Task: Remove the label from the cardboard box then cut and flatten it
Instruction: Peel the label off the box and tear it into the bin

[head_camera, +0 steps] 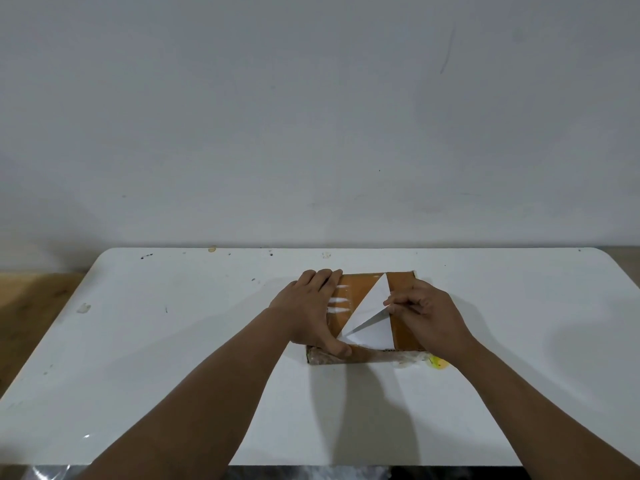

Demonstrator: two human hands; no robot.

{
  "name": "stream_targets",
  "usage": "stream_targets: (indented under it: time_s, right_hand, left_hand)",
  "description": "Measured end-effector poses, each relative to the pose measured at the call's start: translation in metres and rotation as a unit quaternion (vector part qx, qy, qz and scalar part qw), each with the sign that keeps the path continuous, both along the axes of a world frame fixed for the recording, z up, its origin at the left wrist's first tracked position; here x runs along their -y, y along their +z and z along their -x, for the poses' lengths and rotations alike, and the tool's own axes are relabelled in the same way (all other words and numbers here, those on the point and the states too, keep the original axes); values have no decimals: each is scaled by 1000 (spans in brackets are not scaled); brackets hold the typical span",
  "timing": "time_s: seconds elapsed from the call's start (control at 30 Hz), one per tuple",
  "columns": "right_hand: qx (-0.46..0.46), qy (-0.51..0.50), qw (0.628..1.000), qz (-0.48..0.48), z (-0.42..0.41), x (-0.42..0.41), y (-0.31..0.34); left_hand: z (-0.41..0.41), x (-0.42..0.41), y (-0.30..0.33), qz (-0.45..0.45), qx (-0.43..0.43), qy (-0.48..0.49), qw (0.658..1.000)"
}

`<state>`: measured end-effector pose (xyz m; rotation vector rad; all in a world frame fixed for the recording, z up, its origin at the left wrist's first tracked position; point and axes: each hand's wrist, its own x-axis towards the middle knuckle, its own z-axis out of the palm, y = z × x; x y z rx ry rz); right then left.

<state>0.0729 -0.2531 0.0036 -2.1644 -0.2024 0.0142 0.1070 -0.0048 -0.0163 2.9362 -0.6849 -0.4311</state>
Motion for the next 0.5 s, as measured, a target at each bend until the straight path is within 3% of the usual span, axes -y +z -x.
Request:
stream_targets:
  time_s: [0.37, 0.43, 0.5]
  right_hand:
    - [39, -71, 997, -2, 17, -11, 10]
    - [21, -138, 983, -117, 17, -8, 20]
    - [49, -243, 905, -347, 11, 17, 47]
  left_hand:
    - [5, 3, -1, 16, 6, 7, 1000]
    - [5, 4, -2, 14, -3, 20, 1000]
    - [1, 3, -2, 13, -4, 35, 999]
